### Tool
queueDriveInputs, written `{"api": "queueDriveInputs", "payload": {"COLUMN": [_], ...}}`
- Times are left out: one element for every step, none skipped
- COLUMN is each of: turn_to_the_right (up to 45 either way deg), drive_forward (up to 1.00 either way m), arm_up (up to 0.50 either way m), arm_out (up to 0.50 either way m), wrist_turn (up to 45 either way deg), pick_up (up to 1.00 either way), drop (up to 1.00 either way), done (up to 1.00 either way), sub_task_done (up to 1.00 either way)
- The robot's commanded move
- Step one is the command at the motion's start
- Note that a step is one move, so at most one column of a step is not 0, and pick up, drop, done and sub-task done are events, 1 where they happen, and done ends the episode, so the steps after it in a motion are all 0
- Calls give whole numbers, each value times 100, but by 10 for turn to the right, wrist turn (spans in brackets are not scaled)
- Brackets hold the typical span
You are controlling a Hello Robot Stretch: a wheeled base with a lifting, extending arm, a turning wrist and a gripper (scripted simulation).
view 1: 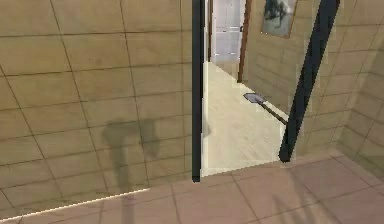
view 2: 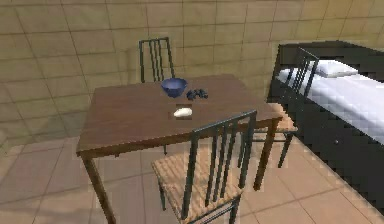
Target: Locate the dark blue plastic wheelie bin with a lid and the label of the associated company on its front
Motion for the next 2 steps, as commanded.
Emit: {"api": "queueDriveInputs", "payload": {"turn_to_the_right": [0, 150], "drive_forward": [10, 0], "arm_up": [0, 0], "arm_out": [0, 0], "wrist_turn": [0, 0], "pick_up": [0, 0], "drop": [0, 0], "done": [0, 0], "sub_task_done": [0, 0]}}
